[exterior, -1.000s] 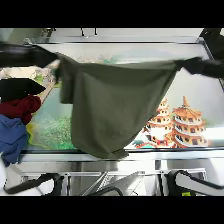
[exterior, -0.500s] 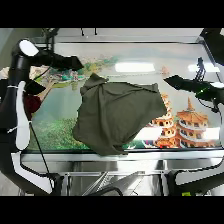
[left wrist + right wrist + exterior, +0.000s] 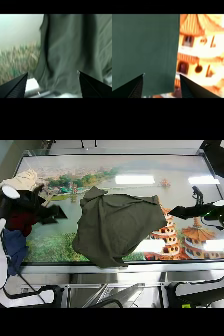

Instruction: Fold the shirts.

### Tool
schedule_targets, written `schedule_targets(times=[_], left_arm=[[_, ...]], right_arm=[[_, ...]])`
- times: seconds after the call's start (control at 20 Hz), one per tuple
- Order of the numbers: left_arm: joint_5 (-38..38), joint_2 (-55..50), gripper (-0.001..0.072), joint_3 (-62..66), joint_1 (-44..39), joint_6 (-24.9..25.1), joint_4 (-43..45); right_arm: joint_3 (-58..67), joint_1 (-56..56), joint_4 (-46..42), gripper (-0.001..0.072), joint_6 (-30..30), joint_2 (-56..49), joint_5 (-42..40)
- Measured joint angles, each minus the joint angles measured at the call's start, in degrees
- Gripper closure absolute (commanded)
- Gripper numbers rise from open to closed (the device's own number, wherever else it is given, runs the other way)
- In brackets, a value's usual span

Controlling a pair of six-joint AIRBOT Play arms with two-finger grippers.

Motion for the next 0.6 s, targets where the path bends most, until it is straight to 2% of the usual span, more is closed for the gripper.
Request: schedule_targets(times=[0.05, 0.1, 0.35, 0.4, 0.45, 0.5, 0.55, 0.6], left_arm=[[1.22, 2.03, 0.0021, -6.49, 0.44, 0.57, -0.17], [2.43, 3.76, 0.0021, -12.22, 0.61, 1.18, -0.57], [13.27, 7.45, 0.0022, -31.89, -2.64, 6.60, -8.04], [15.47, 7.13, 0.0095, -33.68, -3.93, 8.17, -10.73], [17.09, 6.47, 0.0293, -34.88, -5.38, 9.79, -13.92], [18.93, 5.60, 0.0530, -35.41, -6.80, 11.26, -16.17], [19.91, 4.57, 0.0695, -35.39, -8.17, 12.50, -18.21], [20.28, 3.69, 0.0697, -34.93, -9.31, 13.42, -19.71]], right_arm=[[-1.40, -0.09, -0.59, 0.0137, 0.37, 0.00, 0.31], [-2.64, -0.11, -0.87, 0.0061, 0.50, 0.00, 0.46], [-5.92, 0.52, -0.42, 0.0062, 0.68, -1.99, 1.07], [-6.10, 0.87, 0.66, 0.0062, 0.63, -2.58, 1.18], [-6.27, 1.29, 1.95, 0.0062, 0.20, -3.28, 1.33], [-6.36, 1.77, 2.93, 0.0063, -0.26, -3.93, 1.33], [-6.43, 2.32, 4.11, 0.0068, -0.50, -4.57, 1.27], [-6.49, 2.93, 5.20, 0.0139, -0.68, -5.18, 1.25]])
